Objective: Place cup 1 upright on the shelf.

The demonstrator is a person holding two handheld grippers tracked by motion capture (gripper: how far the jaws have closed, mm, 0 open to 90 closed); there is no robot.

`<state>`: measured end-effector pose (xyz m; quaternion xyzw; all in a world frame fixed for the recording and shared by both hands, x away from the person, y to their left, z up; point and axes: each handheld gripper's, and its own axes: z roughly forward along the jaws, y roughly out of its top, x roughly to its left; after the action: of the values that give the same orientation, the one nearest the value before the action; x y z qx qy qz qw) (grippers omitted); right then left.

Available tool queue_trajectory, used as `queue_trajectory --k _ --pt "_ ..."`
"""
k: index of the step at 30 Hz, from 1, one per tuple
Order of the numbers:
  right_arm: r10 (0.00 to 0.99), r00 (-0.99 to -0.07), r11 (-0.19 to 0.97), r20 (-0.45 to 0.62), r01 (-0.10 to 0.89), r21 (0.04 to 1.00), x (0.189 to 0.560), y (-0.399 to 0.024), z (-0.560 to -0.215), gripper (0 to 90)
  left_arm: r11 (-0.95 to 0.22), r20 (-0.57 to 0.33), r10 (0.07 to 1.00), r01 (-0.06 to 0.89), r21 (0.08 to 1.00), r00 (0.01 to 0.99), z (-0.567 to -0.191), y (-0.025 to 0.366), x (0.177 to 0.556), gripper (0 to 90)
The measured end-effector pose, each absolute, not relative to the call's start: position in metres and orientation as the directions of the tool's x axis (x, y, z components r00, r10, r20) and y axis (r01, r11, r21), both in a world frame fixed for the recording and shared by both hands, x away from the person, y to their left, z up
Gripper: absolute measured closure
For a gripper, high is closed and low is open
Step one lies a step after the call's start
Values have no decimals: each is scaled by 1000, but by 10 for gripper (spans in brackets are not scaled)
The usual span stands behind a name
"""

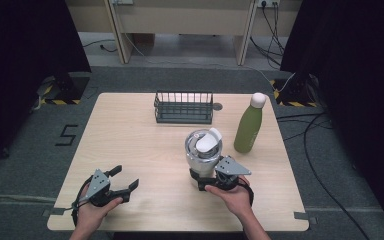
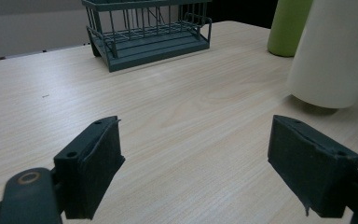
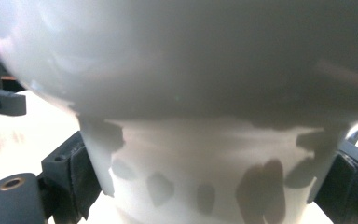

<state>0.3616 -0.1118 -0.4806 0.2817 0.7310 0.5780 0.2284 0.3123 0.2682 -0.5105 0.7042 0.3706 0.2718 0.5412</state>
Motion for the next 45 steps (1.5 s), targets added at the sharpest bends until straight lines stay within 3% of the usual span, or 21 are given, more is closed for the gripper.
queue_trajectory --k 22,45 --pt "719 -694 173 -39 124 977 415 -91 -443 109 -128 -32 818 236 963 575 -511 270 313 167" --pt "766 -643 146 -25 136 980 453 -76 -426 109 -127 -34 816 236 963 577 -510 269 312 170"
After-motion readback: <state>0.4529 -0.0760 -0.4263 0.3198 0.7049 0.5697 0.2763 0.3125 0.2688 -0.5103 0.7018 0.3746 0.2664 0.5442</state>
